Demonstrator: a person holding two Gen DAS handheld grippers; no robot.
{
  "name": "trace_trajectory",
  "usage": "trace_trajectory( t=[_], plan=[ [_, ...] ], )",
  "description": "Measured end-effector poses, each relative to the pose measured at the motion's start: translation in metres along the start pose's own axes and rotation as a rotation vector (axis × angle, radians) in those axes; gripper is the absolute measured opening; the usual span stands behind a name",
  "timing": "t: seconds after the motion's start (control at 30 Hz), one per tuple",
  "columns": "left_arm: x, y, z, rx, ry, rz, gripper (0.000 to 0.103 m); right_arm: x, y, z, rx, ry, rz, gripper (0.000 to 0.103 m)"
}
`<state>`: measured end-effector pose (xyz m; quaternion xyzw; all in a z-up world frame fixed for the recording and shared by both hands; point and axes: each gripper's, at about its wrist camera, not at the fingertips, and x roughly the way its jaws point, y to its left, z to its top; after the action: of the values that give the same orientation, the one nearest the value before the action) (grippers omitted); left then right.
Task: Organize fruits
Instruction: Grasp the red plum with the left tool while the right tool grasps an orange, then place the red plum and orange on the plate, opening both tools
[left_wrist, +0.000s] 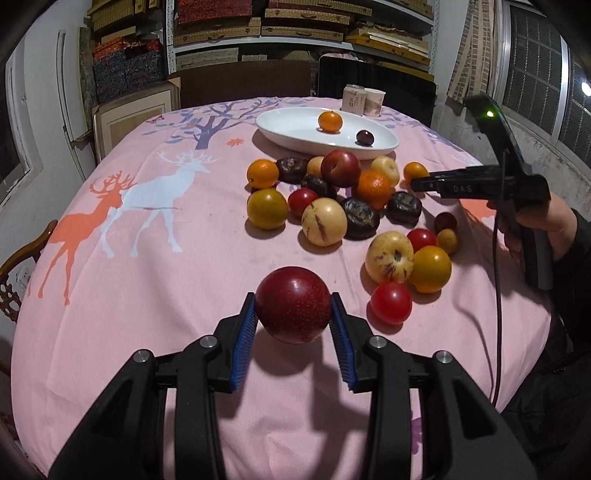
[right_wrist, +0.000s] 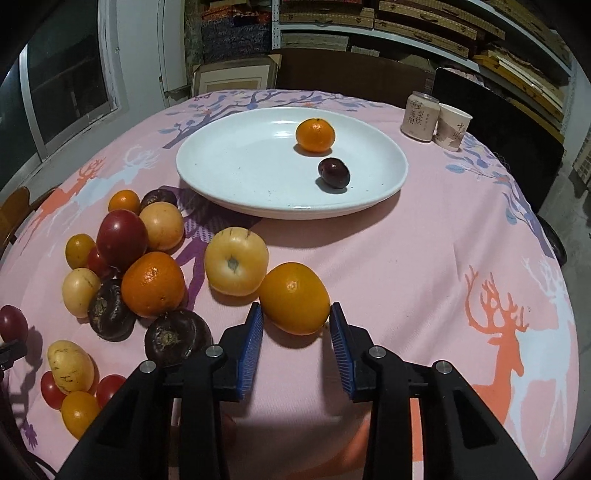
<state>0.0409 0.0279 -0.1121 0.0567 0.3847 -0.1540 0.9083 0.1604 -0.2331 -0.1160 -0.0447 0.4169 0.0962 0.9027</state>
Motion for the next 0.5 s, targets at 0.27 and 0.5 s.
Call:
trace_trajectory(
  t=[0.27,0.5],
  plan=[
    [-0.010,-0.004,0.035,0.007,-0.050,-0.041,0.038,-0.065,-0.019,0.000,0.083,-0.176,0.072,0.037],
    [0.008,-0.018,0.099,0.037,-0.078,-0.046,0.038,-0.084,-0.036,0.025,0.125,-0.236,0.080,0.037]
  ],
)
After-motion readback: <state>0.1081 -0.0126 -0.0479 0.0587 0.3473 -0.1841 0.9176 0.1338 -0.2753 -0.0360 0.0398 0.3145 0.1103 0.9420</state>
